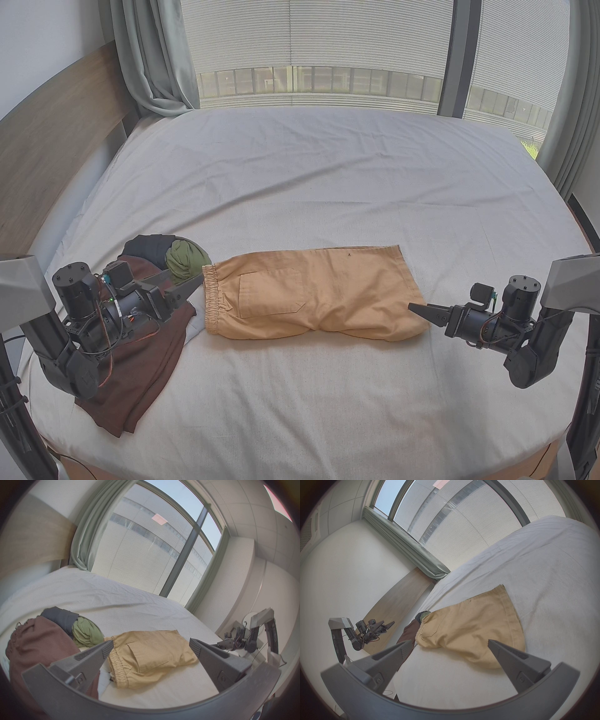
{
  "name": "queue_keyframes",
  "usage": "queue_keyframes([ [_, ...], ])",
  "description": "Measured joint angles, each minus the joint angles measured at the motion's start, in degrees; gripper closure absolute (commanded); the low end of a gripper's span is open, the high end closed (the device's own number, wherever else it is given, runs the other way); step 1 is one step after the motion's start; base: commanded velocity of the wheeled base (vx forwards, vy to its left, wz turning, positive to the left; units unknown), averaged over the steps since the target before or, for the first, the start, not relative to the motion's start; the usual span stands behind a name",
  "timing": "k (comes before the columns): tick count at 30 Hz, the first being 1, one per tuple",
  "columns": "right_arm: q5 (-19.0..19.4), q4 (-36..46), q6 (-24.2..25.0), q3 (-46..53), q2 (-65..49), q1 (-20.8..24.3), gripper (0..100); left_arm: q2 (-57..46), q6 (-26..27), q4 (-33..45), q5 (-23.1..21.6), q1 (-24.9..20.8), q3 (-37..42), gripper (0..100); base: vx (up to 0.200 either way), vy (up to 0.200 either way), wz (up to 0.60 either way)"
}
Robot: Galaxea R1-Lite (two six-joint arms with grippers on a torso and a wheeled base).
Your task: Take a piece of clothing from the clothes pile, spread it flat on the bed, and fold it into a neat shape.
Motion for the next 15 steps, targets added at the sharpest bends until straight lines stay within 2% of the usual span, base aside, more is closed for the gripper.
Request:
queue_keyframes([
  [15, -0.23, 0.02, -0.22, -0.85, 6.17, 0.05, 0, -0.88, 0.55, -0.07, -0.22, 0.24, 2.23, 0, 0.000, 0.000, 0.00],
])
